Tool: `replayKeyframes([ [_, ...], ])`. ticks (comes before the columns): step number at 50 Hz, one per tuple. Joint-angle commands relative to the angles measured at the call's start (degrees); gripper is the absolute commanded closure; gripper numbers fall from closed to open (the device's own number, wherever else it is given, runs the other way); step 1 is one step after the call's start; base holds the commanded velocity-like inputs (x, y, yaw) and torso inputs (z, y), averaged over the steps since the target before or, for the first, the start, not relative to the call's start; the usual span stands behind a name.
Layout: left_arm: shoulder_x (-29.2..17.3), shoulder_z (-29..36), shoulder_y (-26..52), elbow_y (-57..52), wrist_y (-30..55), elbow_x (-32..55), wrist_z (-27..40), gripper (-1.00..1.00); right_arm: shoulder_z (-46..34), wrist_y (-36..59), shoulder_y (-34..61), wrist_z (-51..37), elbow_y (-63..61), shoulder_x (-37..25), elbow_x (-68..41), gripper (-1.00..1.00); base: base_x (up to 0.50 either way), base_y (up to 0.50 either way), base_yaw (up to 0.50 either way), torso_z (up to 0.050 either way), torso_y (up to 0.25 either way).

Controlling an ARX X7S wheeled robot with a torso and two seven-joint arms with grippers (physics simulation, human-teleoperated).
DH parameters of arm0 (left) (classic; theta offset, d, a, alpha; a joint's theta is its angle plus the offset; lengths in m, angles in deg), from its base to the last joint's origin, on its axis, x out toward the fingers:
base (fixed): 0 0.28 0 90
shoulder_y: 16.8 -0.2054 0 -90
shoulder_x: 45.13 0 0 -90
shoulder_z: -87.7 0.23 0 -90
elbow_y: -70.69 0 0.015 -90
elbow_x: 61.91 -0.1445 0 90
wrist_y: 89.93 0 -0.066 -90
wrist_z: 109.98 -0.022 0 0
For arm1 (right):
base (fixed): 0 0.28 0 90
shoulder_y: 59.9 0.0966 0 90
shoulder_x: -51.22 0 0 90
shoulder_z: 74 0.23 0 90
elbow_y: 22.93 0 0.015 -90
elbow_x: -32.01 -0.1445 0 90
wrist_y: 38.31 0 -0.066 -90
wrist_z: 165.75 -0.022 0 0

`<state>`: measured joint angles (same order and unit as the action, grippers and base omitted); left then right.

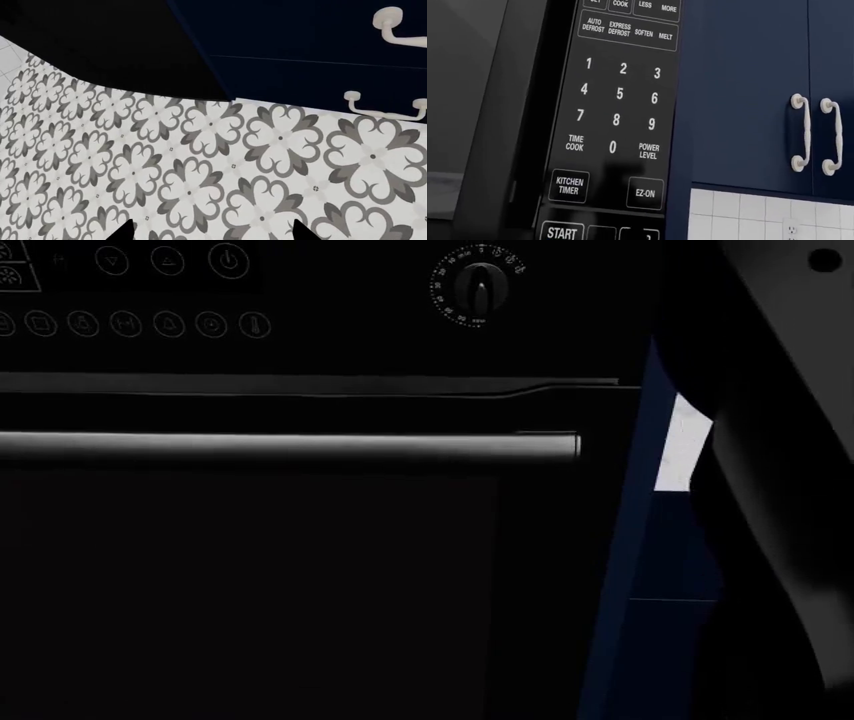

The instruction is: Press the stop button on the microwave

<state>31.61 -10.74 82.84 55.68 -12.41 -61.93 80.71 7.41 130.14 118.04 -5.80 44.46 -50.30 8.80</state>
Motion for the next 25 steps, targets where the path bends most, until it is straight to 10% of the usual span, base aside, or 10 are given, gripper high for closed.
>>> replayKeyframes([
  [1,0.0,0.0,0.0,0.0,0.0,0.0,0.0,-1.0,0.4,1.5,-1.4,-0.4,-1.5,-0.4,-0.8,1.0,0.0,0.0,0.0,0.0,0.0],
  [25,0.0,0.0,0.0,0.0,0.0,0.0,0.0,-1.0,-1.1,-2.2,-3.8,-0.3,1.9,-2.0,-0.3,1.0,0.0,0.0,0.0,0.0,0.0],
])
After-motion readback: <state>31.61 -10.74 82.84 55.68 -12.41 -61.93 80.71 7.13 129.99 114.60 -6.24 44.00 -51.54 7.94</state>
